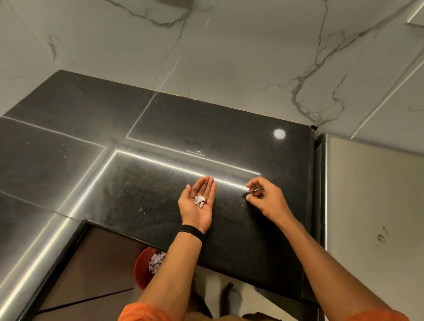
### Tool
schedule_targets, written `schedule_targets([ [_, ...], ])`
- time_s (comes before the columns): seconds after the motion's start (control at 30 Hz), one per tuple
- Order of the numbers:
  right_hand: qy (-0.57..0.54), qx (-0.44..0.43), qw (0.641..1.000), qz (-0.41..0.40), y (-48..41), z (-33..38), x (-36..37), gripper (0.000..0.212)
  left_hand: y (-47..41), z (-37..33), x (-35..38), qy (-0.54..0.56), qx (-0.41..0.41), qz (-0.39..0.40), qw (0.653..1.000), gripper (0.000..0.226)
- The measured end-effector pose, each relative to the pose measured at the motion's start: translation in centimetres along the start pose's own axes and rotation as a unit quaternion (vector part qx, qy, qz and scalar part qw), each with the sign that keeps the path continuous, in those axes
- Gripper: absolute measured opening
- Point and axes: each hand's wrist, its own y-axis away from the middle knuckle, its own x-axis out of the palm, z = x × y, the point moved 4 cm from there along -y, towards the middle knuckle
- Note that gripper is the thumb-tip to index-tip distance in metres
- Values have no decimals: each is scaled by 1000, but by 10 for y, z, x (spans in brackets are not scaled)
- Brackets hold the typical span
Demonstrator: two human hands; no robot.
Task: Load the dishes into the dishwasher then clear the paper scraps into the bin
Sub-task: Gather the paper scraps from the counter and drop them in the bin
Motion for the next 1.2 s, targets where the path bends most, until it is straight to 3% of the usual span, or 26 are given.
schedule_targets([
  [0.17, 103, -97, 988, 64, 13, 12, 15, 34, 11, 11, -9, 3, 15, -6, 1000, 44],
  [0.33, 268, -208, 933, 119, 17, 28, 31, 24, 20, 16, -16, 15, 23, -21, 999, 44],
  [0.37, 246, -190, 944, 110, 18, 30, 32, 24, 22, 17, -17, 16, 26, -22, 999, 44],
  [0.43, 91, -90, 990, 66, 16, 35, 33, 26, 26, 16, -18, 13, 32, -24, 999, 44],
  [0.47, 7, -54, 998, 44, 16, 41, 36, 26, 27, 16, -18, 11, 34, -25, 999, 45],
  [0.53, -81, -68, 993, 44, 21, 63, 50, 24, 28, 13, -19, 5, 43, -21, 999, 45],
  [0.6, -85, -125, 985, 84, 33, 84, 71, 21, 29, 11, -20, -3, 48, -16, 999, 46],
  [0.77, -70, -220, 970, 75, 49, 107, 95, 24, 35, 3, -17, 6, 43, -4, 999, 54],
  [1.07, -66, -237, 964, 101, 54, 116, 121, 32, 42, -20, -31, 56, 72, -15, 996, 49],
  [1.2, -121, -210, 969, 50, 54, 126, 129, 23, 49, -40, -40, 53, 106, -28, 992, 45],
])
